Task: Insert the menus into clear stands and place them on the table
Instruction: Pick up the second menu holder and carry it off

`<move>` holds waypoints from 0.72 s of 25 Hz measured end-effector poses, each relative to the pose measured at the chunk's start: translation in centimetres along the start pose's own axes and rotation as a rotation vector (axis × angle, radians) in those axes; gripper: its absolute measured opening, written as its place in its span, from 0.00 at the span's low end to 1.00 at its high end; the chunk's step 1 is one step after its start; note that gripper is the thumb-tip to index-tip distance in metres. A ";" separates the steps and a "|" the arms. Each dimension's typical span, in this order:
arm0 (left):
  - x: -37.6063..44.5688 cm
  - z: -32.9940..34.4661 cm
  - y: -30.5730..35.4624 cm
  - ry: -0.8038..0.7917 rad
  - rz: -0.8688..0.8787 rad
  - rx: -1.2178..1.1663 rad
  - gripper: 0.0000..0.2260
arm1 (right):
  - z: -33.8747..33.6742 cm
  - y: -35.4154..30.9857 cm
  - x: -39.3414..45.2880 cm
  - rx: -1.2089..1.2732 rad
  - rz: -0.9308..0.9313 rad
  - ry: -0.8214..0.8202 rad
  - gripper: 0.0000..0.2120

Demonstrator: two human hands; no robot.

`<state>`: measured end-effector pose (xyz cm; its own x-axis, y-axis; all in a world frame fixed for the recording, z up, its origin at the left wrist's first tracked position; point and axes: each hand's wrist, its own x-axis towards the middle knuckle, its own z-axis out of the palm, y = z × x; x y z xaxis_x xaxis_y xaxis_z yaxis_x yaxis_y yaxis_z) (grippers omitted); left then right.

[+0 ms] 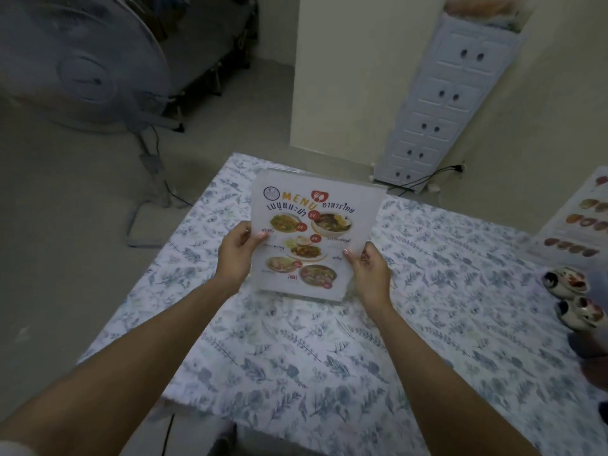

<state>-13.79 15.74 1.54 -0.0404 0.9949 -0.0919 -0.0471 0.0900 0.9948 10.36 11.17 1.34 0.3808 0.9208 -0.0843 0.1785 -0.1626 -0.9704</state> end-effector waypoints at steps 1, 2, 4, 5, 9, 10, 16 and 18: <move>2.0 -1.0 0.7 0.007 0.012 0.005 0.02 | 1.7 -0.9 1.4 -0.003 -0.011 -0.002 0.11; 4.0 -2.0 1.4 0.018 0.022 0.004 0.02 | 3.4 -1.9 2.9 -0.007 -0.025 -0.002 0.11; 8.8 -4.2 2.9 0.030 0.042 0.001 0.02 | 7.2 -3.9 6.3 -0.003 -0.051 0.002 0.12; 11.2 -5.2 3.6 0.027 0.048 0.000 0.01 | 9.1 -4.8 8.0 -0.004 -0.056 0.006 0.12; 21.1 -8.5 5.5 0.017 0.077 0.020 0.04 | 15.8 -7.2 15.7 0.033 -0.029 0.022 0.08; 23.3 -9.0 5.8 0.014 0.081 0.024 0.04 | 17.2 -7.5 17.4 0.058 -0.019 0.026 0.07; 34.1 -10.0 4.4 -0.013 0.044 0.022 0.02 | 22.8 -6.7 25.9 0.152 0.044 0.072 0.05; 36.5 -10.1 3.3 -0.012 0.011 0.031 0.05 | 23.9 -6.0 27.7 0.176 0.066 0.068 0.04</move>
<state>-25.50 51.95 1.06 -0.0284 0.9964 -0.0804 -0.0160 0.0800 0.9967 -1.85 46.08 -0.53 0.4480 0.8831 -0.1392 -0.0076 -0.1519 -0.9884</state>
